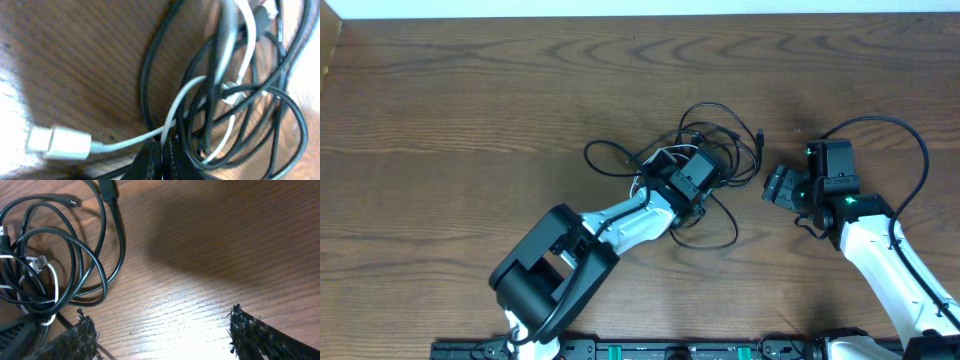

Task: Untangle cables

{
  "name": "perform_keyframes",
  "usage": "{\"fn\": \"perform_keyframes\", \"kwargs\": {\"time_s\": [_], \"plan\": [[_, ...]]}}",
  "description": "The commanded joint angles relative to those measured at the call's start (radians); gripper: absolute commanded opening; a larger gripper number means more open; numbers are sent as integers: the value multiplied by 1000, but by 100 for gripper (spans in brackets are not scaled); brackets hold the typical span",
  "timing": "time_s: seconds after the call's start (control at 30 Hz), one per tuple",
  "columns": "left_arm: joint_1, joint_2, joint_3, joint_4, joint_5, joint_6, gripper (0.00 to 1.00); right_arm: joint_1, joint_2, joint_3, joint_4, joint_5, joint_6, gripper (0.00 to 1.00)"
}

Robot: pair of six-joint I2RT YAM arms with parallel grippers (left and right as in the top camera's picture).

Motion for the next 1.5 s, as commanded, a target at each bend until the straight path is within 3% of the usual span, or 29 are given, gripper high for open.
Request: {"fn": "perform_keyframes", "kwargs": {"time_s": [0.0, 0.2, 0.37, 0.53, 0.6, 0.67, 0.77, 1.0, 1.17, 1.47], "plan": [[5, -129, -13, -55, -26, 176, 7, -2, -3, 2, 0, 7, 12, 83], [5, -285, -13, -177, -48, 238, 7, -2, 0, 2, 30, -130, 31, 83], [5, -324, -13, -189, -48, 242, 7, 28, 8, 2, 48, -311, 132, 81], [5, -320, -13, -197, -48, 241, 8, 100, 34, 1, 85, -215, 135, 81], [5, -308, -13, -200, -47, 231, 27, 131, 62, 1, 101, -135, 135, 80], [5, -293, -13, -209, -29, 181, 30, 142, 94, 1, 106, -107, 135, 81], [5, -266, -13, -216, -29, 113, 44, 140, 146, 1, 113, -89, 135, 81], [9, -213, -13, -215, -25, -51, 44, 139, 179, 1, 130, -84, 135, 82], [8, -127, -13, -193, 78, -166, 43, 139, 180, 1, 127, -28, 135, 82], [8, -62, -13, -138, 92, -187, 38, 139, 180, 1, 127, -29, 135, 83]]}}
